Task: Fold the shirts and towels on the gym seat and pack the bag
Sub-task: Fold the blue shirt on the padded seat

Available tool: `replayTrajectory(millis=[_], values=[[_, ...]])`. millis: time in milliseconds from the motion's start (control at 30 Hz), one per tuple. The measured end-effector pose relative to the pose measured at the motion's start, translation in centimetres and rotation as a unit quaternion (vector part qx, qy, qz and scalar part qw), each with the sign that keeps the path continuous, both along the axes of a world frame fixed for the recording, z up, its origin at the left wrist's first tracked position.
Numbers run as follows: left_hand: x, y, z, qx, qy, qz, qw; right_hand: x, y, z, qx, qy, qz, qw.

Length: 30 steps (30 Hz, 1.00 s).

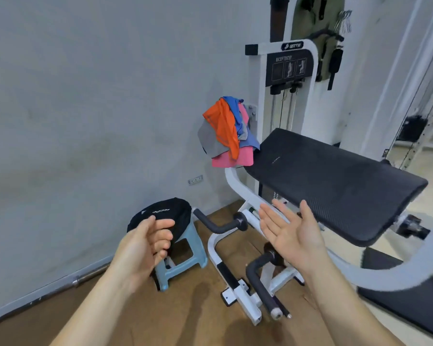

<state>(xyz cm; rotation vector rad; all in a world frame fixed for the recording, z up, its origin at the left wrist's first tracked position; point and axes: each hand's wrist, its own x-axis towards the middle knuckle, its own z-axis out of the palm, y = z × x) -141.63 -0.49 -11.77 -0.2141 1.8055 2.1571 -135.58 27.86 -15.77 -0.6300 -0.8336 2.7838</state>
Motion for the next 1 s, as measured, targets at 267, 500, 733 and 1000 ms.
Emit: replayTrajectory(millis=[267, 500, 733, 1000], values=[[-22.3, 3.6, 1.0, -0.217, 0.151, -0.061, 0.962, -20.6, 4.4, 0.3, -0.001, 0.030, -0.051, 0.998], [-42.7, 9.1, 0.2, -0.587, 0.373, -0.197, 0.691, -37.9, 8.9, -1.4, 0.013, 0.002, -0.048, 0.999], [-57.6, 16.0, 0.3, -0.695, 0.495, -0.288, 0.435, -50.6, 11.8, 1.3, 0.061, -0.010, -0.061, 0.996], [-73.1, 25.6, 1.6, -0.613, 0.632, -0.293, 0.372, -63.1, 14.1, 2.6, 0.253, -0.134, -0.146, 0.947]])
